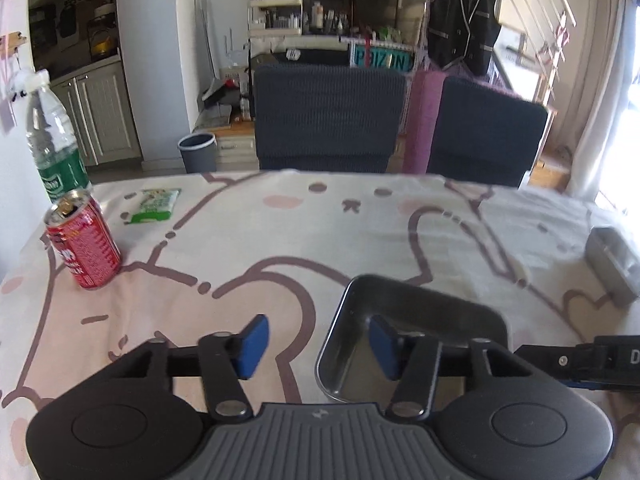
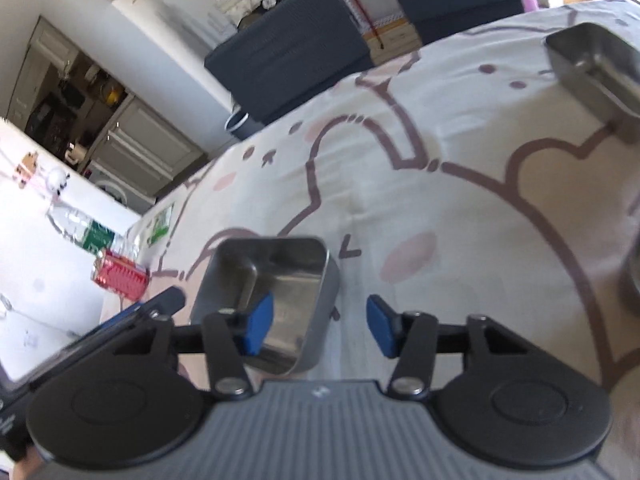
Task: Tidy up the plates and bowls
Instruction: 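Move both grippers to the rectangular steel tray and close them on its rim, then lift the steel tray with both grippers and carry it toward the round steel bowl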
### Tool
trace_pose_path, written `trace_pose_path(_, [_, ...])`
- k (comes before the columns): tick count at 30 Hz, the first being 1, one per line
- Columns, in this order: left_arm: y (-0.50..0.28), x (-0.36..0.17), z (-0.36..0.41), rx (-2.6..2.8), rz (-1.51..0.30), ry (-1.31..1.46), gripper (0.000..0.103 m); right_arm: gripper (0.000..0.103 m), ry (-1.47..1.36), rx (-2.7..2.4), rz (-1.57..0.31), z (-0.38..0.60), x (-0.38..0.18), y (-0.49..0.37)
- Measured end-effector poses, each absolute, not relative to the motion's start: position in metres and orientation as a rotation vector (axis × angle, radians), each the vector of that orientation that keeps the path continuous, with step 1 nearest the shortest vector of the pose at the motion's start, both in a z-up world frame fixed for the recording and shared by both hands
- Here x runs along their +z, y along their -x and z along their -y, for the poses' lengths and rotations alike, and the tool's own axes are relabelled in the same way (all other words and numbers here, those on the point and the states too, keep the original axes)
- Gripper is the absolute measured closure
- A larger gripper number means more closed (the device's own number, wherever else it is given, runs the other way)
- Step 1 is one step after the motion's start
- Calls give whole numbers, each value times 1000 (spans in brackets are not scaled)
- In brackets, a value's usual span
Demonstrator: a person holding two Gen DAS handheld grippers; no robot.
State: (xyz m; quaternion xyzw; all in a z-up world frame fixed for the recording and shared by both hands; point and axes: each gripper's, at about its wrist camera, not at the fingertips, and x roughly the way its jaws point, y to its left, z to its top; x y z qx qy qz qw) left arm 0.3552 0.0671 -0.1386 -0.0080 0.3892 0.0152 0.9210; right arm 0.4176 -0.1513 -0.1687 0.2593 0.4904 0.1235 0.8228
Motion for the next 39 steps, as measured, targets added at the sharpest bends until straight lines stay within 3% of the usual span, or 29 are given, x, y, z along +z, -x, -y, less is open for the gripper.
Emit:
trace_pose_path(3, [-365, -151, -70, 44, -829, 18, 64, 57, -532, 279, -1064, 142, -178, -423])
trace_pose_path(4, [-367, -153, -71, 50, -834, 19, 72, 63, -522, 278, -1070, 139, -178, -423])
trace_pose_path(9, [-374, -158, -71, 11, -848, 41, 93, 86, -499, 300, -1064, 131, -186, -428])
trace_pose_path(17, [-360, -136, -66, -47, -829, 114, 99, 93, -441, 288, -991, 137, -171, -425])
trace_pose_path(25, [-315, -82, -25, -162, -744, 162, 99, 94, -460, 258, -857, 185, -121, -392])
trace_pose_path(32, [-271, -62, 18, -264, -773, 225, 99, 94, -432, 221, -794, 235, -88, -344])
trace_pose_path(39, [-240, -69, 62, -342, -863, 233, 99, 94, -398, 190, -870, 279, -85, -305])
